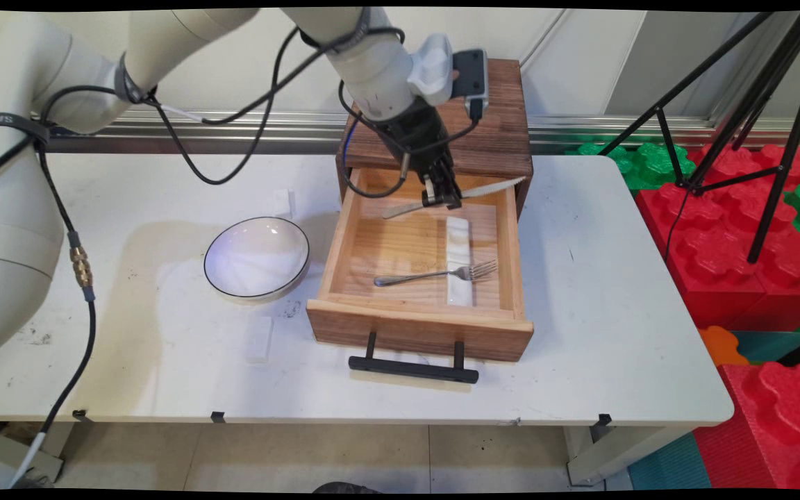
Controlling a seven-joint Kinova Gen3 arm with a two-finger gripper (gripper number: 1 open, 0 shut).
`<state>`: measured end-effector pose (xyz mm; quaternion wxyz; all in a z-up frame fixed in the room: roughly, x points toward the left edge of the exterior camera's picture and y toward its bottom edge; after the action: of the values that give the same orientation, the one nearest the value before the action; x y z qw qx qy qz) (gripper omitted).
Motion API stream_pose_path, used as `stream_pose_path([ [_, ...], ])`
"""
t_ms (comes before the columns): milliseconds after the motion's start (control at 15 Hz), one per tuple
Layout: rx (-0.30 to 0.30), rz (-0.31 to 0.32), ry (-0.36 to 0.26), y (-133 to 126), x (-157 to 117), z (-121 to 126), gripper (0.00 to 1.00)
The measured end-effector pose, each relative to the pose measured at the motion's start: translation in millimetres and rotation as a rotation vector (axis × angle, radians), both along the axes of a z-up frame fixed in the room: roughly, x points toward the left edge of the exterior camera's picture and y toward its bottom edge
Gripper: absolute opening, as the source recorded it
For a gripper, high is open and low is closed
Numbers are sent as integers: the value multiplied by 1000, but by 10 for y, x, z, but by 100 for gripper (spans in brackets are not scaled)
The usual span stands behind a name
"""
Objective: Place the picked object into the drawer
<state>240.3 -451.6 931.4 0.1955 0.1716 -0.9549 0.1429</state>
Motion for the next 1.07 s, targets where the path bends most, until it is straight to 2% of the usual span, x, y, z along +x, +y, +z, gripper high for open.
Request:
stream_pose_path([
  [667,34,-7,-4,-213,110,-538,0],
  [1067,51,-14,-22,-290,176,-767,0],
])
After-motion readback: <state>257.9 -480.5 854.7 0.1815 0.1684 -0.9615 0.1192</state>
